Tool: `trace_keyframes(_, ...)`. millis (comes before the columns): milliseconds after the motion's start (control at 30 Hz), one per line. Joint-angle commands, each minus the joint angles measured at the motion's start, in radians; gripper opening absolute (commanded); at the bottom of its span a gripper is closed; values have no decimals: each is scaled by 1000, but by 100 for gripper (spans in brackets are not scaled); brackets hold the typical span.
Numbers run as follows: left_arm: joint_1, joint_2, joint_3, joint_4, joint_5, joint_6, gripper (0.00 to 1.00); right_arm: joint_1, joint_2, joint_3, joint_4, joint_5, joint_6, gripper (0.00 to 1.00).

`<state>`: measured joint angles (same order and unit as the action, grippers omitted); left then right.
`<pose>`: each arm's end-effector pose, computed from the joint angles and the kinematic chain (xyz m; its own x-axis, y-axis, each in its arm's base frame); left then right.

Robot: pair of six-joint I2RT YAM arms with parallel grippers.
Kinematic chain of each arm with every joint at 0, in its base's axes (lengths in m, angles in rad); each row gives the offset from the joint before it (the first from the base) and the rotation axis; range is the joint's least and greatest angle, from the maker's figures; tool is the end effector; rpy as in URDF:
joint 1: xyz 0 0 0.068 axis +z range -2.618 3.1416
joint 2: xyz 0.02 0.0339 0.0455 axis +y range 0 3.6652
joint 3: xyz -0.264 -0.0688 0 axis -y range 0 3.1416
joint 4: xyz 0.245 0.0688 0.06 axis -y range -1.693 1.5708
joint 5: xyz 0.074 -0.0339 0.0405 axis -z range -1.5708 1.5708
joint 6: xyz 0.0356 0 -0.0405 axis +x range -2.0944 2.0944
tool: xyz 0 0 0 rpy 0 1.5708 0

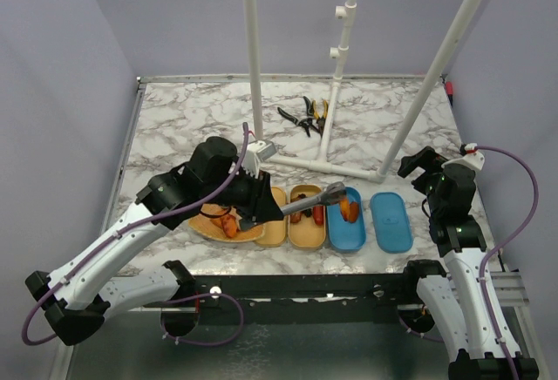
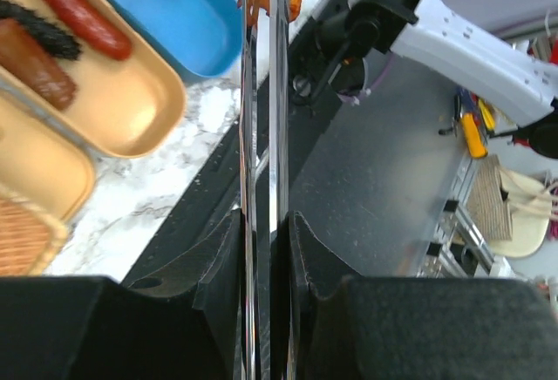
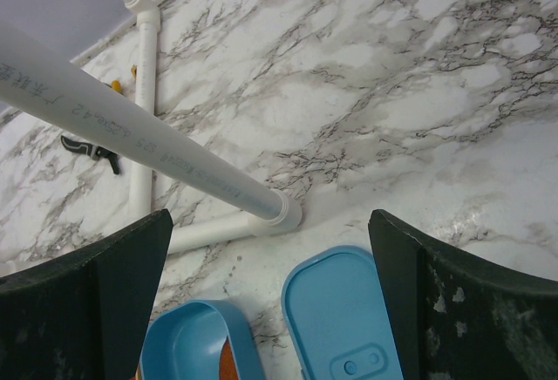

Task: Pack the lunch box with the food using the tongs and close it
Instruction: Pick up the fake food from the plate, then place the fake food in the packing box.

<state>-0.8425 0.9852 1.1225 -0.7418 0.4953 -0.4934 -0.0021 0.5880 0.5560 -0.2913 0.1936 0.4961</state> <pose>0.1173 -0.1570 0.3666 -0.7674 0.2344 -0.5967 0.6284 0.4596 -0.6276 0.1504 -0.0072 0.2775 -0.1916 0.4675 -0.8630 0.3135 0.8624 0.3976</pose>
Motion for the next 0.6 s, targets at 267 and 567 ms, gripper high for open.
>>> trace_keyframes(267,-118,37,-136,169,-37,-51,1,-3,-3,-3,-21,25,-21,100)
trace_keyframes(567,-118,68,-139,206,-38,-20,1,-3,6,2,-19,19,-19,100)
